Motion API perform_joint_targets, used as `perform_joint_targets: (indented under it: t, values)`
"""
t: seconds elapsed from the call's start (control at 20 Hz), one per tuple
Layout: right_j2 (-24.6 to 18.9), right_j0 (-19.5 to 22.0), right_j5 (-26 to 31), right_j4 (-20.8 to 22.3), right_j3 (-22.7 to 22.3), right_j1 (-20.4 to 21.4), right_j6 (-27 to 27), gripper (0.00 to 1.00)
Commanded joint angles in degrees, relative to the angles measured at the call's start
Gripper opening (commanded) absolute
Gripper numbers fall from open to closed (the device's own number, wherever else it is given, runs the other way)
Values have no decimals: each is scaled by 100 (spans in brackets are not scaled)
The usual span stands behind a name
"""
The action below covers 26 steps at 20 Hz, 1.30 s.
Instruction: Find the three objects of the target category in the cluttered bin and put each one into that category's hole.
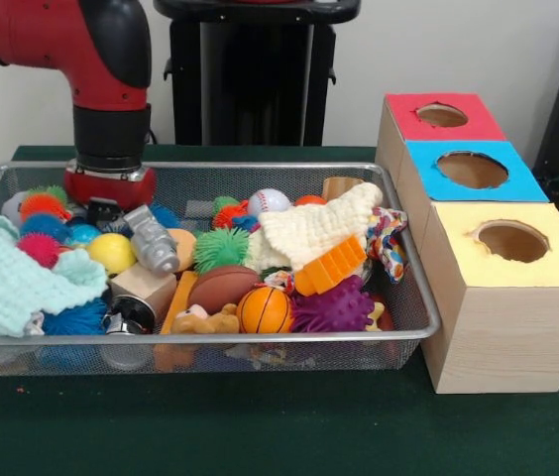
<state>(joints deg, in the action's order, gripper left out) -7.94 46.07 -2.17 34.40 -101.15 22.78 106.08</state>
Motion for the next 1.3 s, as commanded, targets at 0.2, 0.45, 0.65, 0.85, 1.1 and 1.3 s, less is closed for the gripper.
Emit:
perform_joint_targets:
  t: [0.2, 0.45, 0.65, 0.85, 1.1, 1.3]
  values:
    - [-2323, 501, 1400, -494, 722, -1688, -198, 100]
    - [-2369, 475, 1650, -766, 688, -1690, -102, 100]
    - [-2379, 465, 1801, -977, 599, -1672, -31, 100]
    - [-2320, 412, 1907, -1174, 531, -1617, 103, 100]
    - [-1906, 43, 2211, -1781, 372, -1318, 818, 100]
    - [-1217, -621, 2666, -2425, 297, -864, 1579, 100]
